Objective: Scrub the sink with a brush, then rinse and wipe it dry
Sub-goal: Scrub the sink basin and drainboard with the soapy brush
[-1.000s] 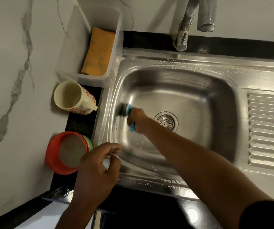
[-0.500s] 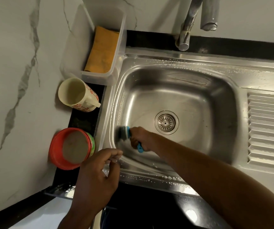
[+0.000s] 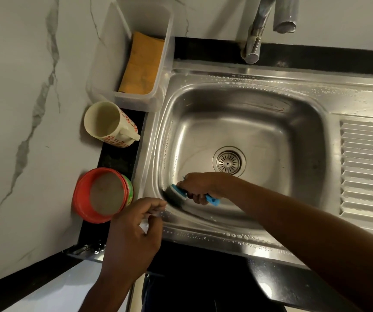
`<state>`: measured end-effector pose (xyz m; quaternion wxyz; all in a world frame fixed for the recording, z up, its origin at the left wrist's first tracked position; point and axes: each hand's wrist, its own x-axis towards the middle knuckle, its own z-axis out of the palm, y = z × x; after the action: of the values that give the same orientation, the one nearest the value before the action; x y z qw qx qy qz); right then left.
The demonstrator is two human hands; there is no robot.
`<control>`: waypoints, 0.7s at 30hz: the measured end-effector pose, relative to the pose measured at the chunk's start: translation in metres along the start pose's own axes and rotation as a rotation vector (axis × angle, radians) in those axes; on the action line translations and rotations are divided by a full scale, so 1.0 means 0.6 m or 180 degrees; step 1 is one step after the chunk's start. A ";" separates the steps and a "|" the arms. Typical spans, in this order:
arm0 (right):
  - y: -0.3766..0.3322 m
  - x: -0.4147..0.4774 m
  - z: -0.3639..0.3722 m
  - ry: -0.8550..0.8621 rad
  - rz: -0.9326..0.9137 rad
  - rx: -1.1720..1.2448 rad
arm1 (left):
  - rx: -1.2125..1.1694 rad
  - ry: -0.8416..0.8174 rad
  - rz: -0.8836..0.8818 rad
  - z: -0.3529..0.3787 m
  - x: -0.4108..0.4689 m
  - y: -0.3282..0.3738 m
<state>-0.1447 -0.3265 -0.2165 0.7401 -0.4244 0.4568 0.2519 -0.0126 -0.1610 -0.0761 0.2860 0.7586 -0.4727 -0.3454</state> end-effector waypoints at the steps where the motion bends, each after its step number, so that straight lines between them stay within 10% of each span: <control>1: 0.004 0.014 0.003 0.0121 0.0045 -0.0087 | 0.0012 -0.0007 -0.0018 0.001 0.001 -0.001; 13: -0.003 0.080 0.000 0.1818 -0.1003 -0.0771 | -0.0009 -0.0070 -0.0047 0.004 0.006 -0.003; 21: 0.041 0.051 -0.024 0.0625 -0.0677 -0.2072 | -0.0031 -0.0025 -0.0044 0.015 -0.001 -0.004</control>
<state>-0.1562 -0.3263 -0.2566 0.5407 -0.7053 0.3749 0.2638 -0.0185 -0.1602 -0.0831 0.2854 0.7591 -0.4669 -0.3526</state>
